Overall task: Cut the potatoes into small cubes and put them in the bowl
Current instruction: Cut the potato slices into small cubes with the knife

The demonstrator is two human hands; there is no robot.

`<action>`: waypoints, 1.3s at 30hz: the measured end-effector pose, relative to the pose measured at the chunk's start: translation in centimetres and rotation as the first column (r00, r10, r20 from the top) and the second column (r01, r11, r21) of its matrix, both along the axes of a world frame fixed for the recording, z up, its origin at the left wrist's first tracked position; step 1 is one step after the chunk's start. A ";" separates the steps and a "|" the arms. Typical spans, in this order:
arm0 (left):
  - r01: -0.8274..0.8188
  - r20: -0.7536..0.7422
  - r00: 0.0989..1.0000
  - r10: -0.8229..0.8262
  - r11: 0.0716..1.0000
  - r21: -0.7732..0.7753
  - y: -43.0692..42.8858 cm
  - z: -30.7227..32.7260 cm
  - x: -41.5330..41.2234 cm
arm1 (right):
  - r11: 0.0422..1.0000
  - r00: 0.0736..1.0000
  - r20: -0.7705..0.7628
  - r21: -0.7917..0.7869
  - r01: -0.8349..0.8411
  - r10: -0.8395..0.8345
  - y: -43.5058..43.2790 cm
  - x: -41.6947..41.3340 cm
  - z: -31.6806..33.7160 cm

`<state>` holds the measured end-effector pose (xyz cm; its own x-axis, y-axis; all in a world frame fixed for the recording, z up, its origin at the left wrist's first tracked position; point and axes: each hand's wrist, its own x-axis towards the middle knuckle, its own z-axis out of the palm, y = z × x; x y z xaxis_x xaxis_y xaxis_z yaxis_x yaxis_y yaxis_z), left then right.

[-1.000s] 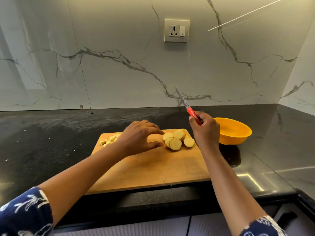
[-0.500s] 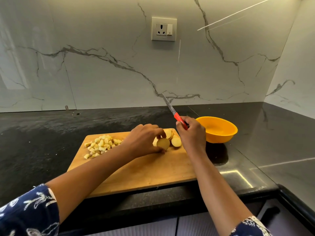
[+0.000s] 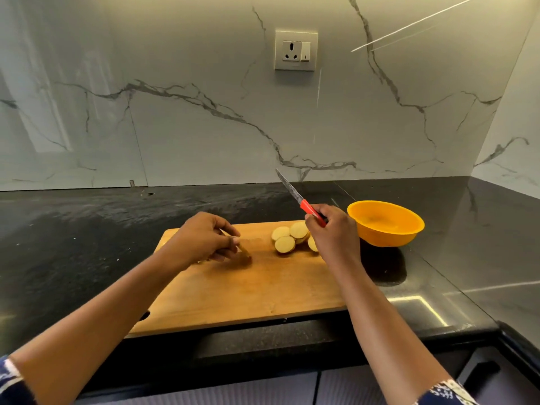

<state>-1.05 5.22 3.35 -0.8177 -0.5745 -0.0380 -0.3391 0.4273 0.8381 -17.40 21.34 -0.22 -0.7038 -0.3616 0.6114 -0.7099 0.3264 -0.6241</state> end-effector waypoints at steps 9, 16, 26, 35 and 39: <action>0.048 0.144 0.989 0.035 0.844 -0.535 -0.9 -0.9 2.2 | 0.989 0.998 -0.008 0.137 -0.061 0.063 -0.4 1.7 -0.4; 0.272 0.371 0.927 0.058 0.577 -0.770 -0.7 -2.3 0.9 | 0.988 0.999 -0.008 0.151 -0.046 0.048 -0.3 1.9 -0.2; 0.194 0.194 0.979 -0.054 0.510 -0.838 -0.6 -2.9 0.3 | 0.964 0.995 -0.038 0.255 -0.080 0.093 1.2 4.6 0.0; 0.611 0.463 0.777 -0.426 0.336 -0.716 -3.4 -3.7 2.3 | 0.888 0.969 -0.109 0.433 -0.156 0.223 2.8 8.2 -1.3; 0.616 0.459 0.768 -0.447 0.316 -0.722 -4.2 -3.6 2.2 | 0.878 0.963 -0.116 0.448 -0.168 0.244 2.9 8.2 -1.3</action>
